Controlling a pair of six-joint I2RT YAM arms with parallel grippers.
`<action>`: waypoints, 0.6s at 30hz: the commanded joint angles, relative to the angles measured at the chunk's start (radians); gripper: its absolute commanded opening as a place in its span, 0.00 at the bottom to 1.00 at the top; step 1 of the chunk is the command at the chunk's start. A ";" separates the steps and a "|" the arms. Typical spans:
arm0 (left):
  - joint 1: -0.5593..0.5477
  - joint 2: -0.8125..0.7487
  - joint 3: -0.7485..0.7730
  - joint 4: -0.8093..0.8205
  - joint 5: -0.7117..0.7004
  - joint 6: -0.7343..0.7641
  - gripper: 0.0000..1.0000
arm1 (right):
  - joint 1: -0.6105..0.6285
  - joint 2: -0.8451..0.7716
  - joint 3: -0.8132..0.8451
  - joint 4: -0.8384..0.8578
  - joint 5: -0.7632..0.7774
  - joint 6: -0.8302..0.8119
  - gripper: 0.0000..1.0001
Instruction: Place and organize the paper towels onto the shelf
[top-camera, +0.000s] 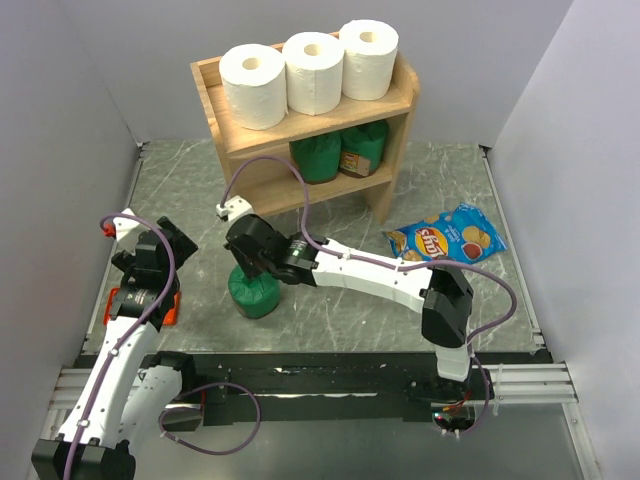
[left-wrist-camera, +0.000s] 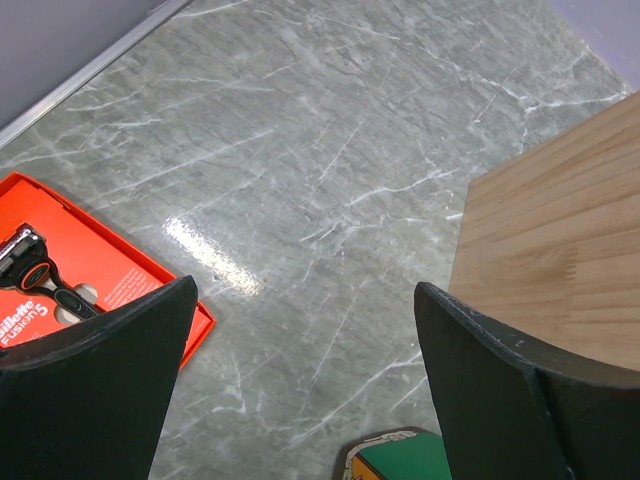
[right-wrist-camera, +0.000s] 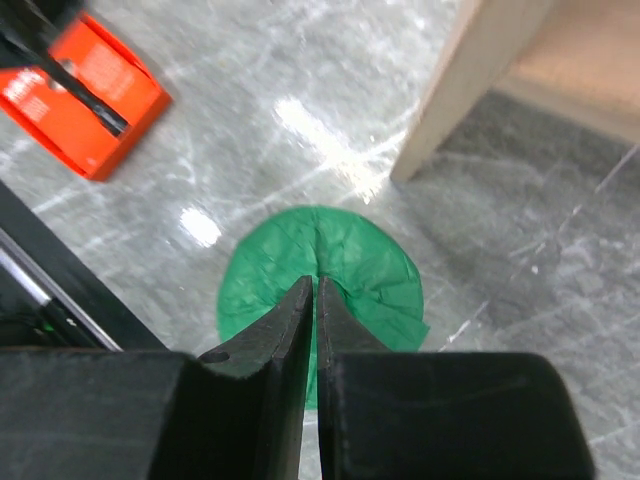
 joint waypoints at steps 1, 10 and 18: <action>0.005 -0.013 0.008 0.002 -0.032 -0.013 0.96 | -0.006 0.001 0.064 0.019 -0.017 -0.022 0.12; 0.005 -0.016 0.008 0.000 -0.050 -0.009 0.96 | -0.011 0.064 0.012 0.048 -0.023 -0.016 0.11; 0.005 -0.010 0.011 0.002 -0.056 -0.011 0.96 | -0.014 0.083 -0.041 0.048 0.008 -0.001 0.11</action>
